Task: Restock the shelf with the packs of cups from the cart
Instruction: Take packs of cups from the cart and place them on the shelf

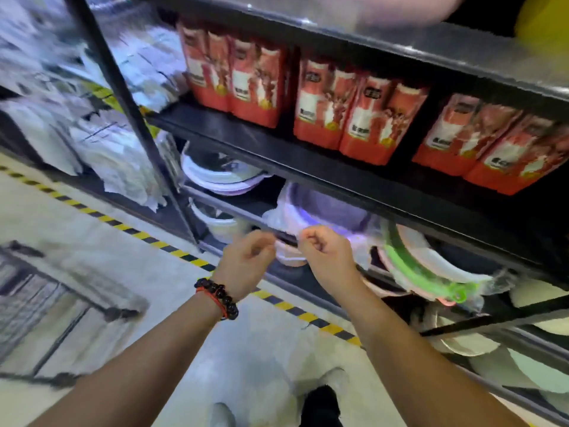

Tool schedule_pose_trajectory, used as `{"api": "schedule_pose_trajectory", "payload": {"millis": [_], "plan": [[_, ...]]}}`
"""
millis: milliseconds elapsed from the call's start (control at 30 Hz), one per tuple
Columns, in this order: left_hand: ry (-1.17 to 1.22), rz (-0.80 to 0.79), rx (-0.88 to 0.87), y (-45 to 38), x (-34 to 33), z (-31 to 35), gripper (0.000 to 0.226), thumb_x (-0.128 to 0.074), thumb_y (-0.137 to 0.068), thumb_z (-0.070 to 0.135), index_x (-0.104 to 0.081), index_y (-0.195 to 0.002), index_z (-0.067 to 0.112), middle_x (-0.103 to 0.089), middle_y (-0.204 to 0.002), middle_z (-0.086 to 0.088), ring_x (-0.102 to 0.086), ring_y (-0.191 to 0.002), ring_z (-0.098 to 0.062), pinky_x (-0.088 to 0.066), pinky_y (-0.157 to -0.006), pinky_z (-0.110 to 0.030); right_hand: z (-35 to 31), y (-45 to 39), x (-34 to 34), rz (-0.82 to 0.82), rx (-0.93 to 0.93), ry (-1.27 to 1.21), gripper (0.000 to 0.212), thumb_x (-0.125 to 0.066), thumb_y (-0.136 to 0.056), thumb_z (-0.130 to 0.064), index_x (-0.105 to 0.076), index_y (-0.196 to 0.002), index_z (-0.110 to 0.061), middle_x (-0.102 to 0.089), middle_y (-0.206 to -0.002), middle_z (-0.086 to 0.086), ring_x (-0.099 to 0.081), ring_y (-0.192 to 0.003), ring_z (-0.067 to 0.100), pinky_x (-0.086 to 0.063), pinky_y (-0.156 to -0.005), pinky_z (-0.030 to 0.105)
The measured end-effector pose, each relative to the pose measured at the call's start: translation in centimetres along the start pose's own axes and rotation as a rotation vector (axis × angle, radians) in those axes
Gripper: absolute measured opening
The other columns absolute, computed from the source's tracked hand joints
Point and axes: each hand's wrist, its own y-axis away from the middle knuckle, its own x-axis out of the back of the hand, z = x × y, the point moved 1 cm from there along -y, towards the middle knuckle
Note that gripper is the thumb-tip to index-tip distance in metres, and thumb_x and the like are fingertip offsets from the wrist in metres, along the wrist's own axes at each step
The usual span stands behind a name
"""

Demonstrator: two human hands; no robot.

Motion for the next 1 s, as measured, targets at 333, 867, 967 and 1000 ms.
{"api": "schedule_pose_trajectory", "payload": {"millis": [333, 867, 967, 1000], "plan": [[0.022, 0.472, 0.259, 14.5, 21.7, -11.8, 0.014, -0.061, -0.093, 0.017, -0.066, -0.091, 0.029, -0.066, -0.083, 0.014, -0.064, -0.079, -0.006, -0.049, -0.074, -0.026, -13.3, 4.8, -25.4, -0.439, 0.206, -0.032, 0.018, -0.069, -0.086, -0.008, -0.069, -0.080, -0.025, -0.064, -0.070, -0.010, -0.055, -0.067, -0.002, -0.045, -0.068, 0.019], [0.065, 0.929, 0.536, 21.4, 40.5, -21.8, 0.021, -0.061, -0.092, 0.021, -0.064, -0.082, 0.040, -0.068, -0.091, 0.018, -0.064, -0.080, 0.000, -0.046, -0.054, -0.010, -23.5, 3.1, -50.9, -0.890, 0.290, -0.042, 0.031, -0.065, -0.090, -0.012, -0.066, -0.075, -0.040, -0.067, -0.079, -0.030, -0.061, -0.076, -0.007, -0.044, -0.067, 0.006], [0.033, 0.993, 0.609, 21.5, 45.0, -23.2, 0.020, -0.062, -0.092, 0.020, -0.065, -0.081, 0.036, -0.069, -0.087, 0.012, -0.064, -0.075, -0.002, -0.043, -0.058, -0.012, -25.6, 2.1, -56.3, -0.948, 0.259, -0.080, 0.031, -0.065, -0.089, -0.013, -0.067, -0.075, -0.041, -0.068, -0.079, -0.029, -0.062, -0.077, -0.007, -0.048, -0.069, 0.012], [0.015, 1.006, 0.631, 21.4, 46.3, -23.6, 0.019, -0.062, -0.092, 0.020, -0.065, -0.081, 0.036, -0.069, -0.086, 0.013, -0.063, -0.077, -0.001, -0.042, -0.062, -0.015, -26.3, 1.9, -57.8, -0.964, 0.259, -0.088, 0.031, -0.065, -0.089, -0.015, -0.068, -0.074, -0.042, -0.069, -0.080, -0.027, -0.063, -0.077, -0.005, -0.050, -0.068, 0.014]]}}
